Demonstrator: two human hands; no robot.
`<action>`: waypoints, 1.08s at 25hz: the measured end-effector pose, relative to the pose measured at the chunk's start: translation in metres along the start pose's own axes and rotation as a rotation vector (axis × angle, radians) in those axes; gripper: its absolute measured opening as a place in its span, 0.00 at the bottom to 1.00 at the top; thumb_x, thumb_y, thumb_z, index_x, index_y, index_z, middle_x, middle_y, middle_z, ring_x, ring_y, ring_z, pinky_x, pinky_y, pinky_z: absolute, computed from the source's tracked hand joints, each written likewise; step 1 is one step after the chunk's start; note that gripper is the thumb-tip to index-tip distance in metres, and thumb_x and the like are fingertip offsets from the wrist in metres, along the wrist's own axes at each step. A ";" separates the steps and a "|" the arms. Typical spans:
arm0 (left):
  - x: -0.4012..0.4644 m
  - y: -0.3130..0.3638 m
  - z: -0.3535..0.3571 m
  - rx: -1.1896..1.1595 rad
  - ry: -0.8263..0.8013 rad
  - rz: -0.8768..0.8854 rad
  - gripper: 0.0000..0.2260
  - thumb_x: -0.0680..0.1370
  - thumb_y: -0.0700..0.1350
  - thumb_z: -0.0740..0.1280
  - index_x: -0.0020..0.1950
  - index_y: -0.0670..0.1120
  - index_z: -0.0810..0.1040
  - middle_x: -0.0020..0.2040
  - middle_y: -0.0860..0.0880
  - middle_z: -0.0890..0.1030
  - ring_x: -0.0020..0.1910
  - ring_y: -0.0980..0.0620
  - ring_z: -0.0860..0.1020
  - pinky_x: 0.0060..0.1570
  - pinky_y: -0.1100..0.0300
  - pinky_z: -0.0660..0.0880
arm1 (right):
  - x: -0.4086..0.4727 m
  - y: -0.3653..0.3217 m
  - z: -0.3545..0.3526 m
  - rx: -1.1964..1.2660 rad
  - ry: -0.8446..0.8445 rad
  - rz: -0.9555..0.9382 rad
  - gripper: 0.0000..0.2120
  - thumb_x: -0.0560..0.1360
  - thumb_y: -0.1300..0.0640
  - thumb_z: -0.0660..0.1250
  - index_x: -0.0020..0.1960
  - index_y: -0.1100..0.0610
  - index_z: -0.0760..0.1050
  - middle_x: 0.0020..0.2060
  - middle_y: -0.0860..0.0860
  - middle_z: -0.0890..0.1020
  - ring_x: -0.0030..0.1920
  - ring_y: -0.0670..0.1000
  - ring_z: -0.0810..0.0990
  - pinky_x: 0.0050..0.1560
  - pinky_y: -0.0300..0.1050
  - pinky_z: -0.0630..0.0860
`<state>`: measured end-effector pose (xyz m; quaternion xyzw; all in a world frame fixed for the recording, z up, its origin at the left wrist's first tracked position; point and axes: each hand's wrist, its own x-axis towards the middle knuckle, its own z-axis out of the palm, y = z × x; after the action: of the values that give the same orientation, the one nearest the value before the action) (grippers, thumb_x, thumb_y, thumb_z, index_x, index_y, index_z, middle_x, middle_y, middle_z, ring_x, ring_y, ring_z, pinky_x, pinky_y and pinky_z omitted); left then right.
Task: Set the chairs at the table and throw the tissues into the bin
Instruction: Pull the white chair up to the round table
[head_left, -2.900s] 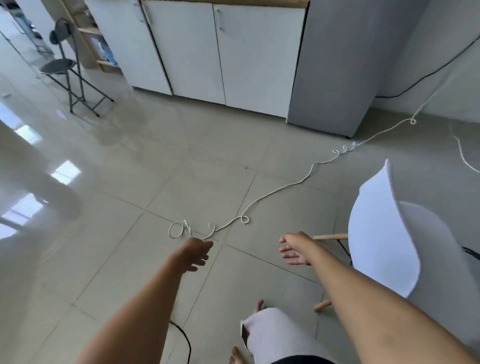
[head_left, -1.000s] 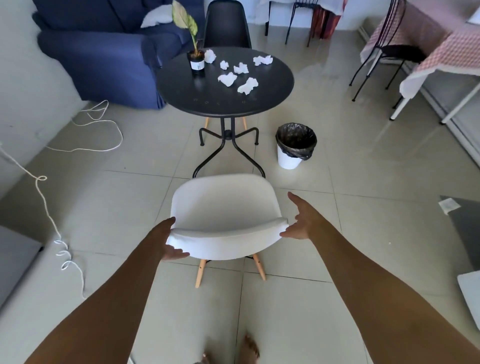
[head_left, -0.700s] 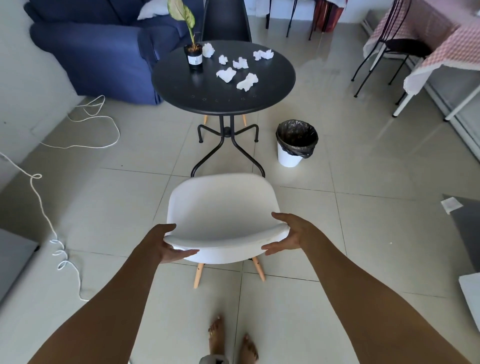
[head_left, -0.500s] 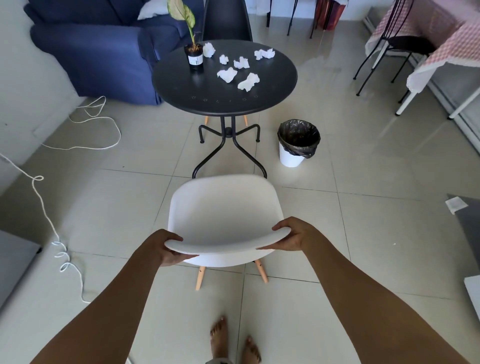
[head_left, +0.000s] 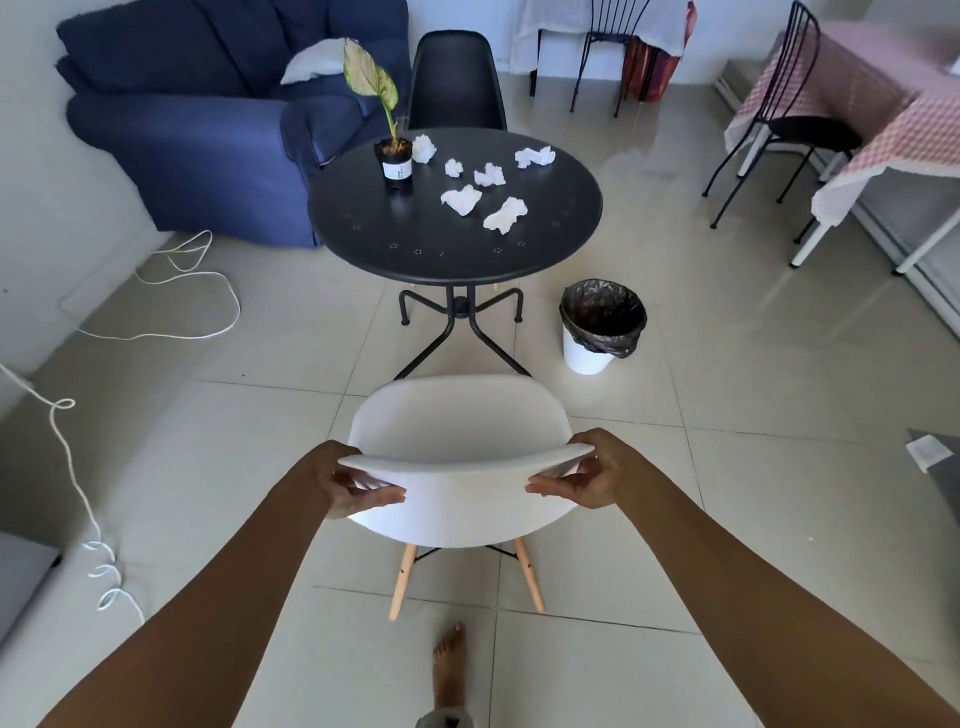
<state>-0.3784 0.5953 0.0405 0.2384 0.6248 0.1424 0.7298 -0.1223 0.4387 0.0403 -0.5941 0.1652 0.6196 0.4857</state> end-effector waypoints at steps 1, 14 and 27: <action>0.008 0.012 0.006 0.085 0.005 0.011 0.22 0.75 0.38 0.69 0.19 0.46 0.83 0.25 0.45 0.84 0.27 0.51 0.85 0.58 0.50 0.79 | 0.006 -0.009 0.005 0.009 -0.012 -0.003 0.20 0.70 0.72 0.60 0.62 0.70 0.68 0.54 0.72 0.71 0.51 0.76 0.75 0.35 0.66 0.80; 0.085 0.130 0.060 0.041 -0.065 -0.104 0.09 0.77 0.29 0.54 0.42 0.37 0.72 0.51 0.38 0.77 0.42 0.39 0.76 0.43 0.45 0.79 | 0.101 -0.101 0.048 0.153 -0.044 -0.081 0.19 0.69 0.69 0.58 0.58 0.59 0.70 0.61 0.61 0.77 0.48 0.63 0.83 0.38 0.56 0.82; 0.109 0.146 0.071 0.033 -0.036 -0.091 0.07 0.76 0.31 0.56 0.48 0.35 0.73 0.52 0.36 0.76 0.49 0.33 0.76 0.60 0.41 0.73 | 0.117 -0.113 0.049 0.231 0.023 -0.106 0.23 0.71 0.63 0.63 0.66 0.61 0.68 0.56 0.64 0.77 0.50 0.65 0.81 0.42 0.61 0.83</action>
<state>-0.2765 0.7614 0.0329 0.2243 0.6239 0.0946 0.7426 -0.0396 0.5776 -0.0106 -0.5492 0.2091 0.5629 0.5811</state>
